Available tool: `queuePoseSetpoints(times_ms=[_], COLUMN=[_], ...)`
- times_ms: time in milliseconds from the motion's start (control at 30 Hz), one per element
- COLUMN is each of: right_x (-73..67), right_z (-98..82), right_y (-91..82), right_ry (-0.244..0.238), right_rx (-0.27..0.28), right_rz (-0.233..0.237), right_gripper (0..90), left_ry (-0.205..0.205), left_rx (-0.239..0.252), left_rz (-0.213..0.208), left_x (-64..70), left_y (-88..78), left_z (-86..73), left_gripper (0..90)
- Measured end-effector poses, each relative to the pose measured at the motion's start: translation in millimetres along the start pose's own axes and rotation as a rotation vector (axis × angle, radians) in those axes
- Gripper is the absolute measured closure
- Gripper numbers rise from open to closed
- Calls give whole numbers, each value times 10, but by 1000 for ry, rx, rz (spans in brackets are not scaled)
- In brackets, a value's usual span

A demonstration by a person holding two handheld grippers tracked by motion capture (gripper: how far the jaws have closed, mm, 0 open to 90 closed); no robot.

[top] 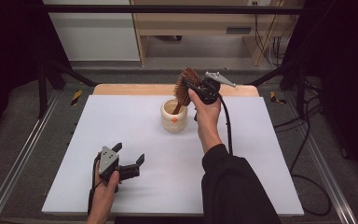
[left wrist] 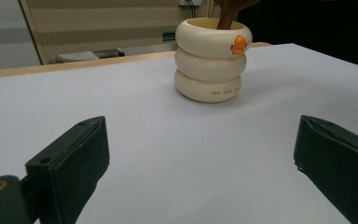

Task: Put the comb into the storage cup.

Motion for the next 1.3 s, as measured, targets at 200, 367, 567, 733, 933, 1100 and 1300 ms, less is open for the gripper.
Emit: queuePoseSetpoints(times_ms=[200, 367, 567, 733, 933, 1100, 1300], right_x=[-17, -15, -21, -30, -45, -73, -88], right_z=[-14, -21, -31, -45, -66, -86, -103], right_y=[10, 12, 15, 24, 36, 57, 72], right_ry=[4, 6, 5, 5, 11, 21, 24], right_rx=[-2, -1, -2, -5, -8, -11, -14], right_rz=[4, 6, 9, 12, 13, 24, 26], right_gripper=[506, 506, 506, 506, 505, 505, 505], left_ry=[0, 0, 0, 1, 0, 0, -1], left_rx=[-4, -4, -5, -5, -6, -7, -6], left_rz=[-3, -5, -6, -3, -6, -5, -4], left_x=[11, 12, 13, 12, 13, 12, 8], left_y=[5, 6, 8, 7, 8, 8, 6], left_z=[-7, -8, -9, -8, -10, -10, -8], left_gripper=[33, 33, 33, 33, 33, 33, 33])
Point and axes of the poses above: each handheld gripper's, and its own axes: y roughly forward along the jaws, z roughly out of its top, x roughly to its right, the point moved 8 cm from there along y, roughly forward along the jaws, and after that the axes turned 10 degrees about -y, right-handed, at the moved point
